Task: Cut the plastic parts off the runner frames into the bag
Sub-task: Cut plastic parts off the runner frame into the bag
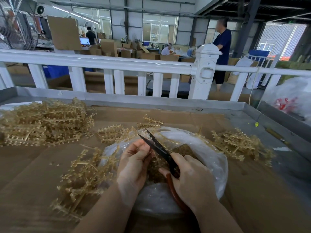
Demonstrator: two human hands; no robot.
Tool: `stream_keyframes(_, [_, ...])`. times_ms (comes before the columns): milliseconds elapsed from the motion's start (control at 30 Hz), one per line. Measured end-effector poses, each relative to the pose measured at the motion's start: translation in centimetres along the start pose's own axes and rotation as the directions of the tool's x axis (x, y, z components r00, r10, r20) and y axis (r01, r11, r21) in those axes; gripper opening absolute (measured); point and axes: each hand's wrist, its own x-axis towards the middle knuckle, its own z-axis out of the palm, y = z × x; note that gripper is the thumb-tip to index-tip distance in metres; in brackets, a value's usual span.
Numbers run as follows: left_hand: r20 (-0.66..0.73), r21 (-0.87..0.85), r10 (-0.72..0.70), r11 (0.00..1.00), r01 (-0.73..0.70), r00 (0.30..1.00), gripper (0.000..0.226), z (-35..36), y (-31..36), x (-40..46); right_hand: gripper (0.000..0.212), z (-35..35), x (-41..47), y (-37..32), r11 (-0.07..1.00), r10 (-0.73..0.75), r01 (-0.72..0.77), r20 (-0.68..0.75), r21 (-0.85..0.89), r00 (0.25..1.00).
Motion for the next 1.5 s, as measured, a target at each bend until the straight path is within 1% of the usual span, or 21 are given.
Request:
stream_keyframes(133, [0.031, 0.033, -0.005, 0.999, 0.004, 1.0, 0.022, -0.01, -0.04, 0.0, 0.04, -0.17, -0.08, -0.03, 1.0, 0.003, -0.003, 0.024, 0.007, 1.0])
stream_keyframes(300, [0.069, 0.076, -0.012, 0.997, 0.007, 0.998, 0.023, -0.05, -0.06, -0.01, 0.026, -0.16, 0.0, -0.01, 1.0, 0.014, -0.014, 0.008, 0.022, 1.0])
stream_keyframes(400, [0.074, 0.11, -0.018, 0.994, 0.01, 0.997, 0.023, -0.06, -0.18, 0.05, 0.028, -0.19, -0.01, 0.08, 0.999, 0.022, -0.023, 0.028, 0.036, 0.999])
stream_keyframes(567, [0.085, 0.101, -0.032, 0.995, 0.023, 0.996, 0.021, -0.04, -0.12, 0.08, 0.029, -0.17, 0.12, 0.05, 1.0, 0.014, -0.014, 0.023, 0.004, 1.0])
stream_keyframes(733, [0.087, 0.072, -0.063, 0.996, 0.056, 0.994, 0.02, -0.05, 0.01, -0.01, 0.02, -0.09, 0.16, -0.09, 1.0, -0.004, 0.004, -0.004, -0.007, 1.0])
stream_keyframes(900, [0.077, 0.054, -0.068, 0.996, 0.064, 0.995, 0.017, -0.06, 0.04, -0.07, 0.016, -0.29, 0.27, -0.32, 1.0, 0.003, -0.003, 0.003, -0.027, 1.0])
stream_keyframes(1167, [0.077, 0.062, -0.05, 0.997, 0.046, 0.996, 0.015, 0.0, 0.04, -0.12, 0.017, -0.61, 0.29, -0.41, 1.0, -0.009, 0.009, 0.022, -0.025, 1.0])
stream_keyframes(1300, [0.075, 0.078, -0.028, 0.997, 0.022, 0.997, 0.016, 0.04, 0.05, -0.19, 0.017, -0.38, 0.05, -0.23, 1.0, -0.001, 0.001, 0.037, 0.013, 0.999])
stream_keyframes(1400, [0.068, 0.109, -0.012, 0.994, 0.004, 0.998, 0.025, 0.18, 0.11, -0.35, 0.017, -0.27, 0.03, -0.13, 0.999, 0.01, -0.013, 0.06, 0.04, 0.998])
stream_keyframes(1500, [0.068, 0.137, -0.005, 0.991, -0.005, 0.998, 0.032, 0.25, 0.21, -0.4, 0.018, -0.17, 0.03, -0.08, 0.998, 0.024, -0.026, 0.045, 0.051, 0.999])
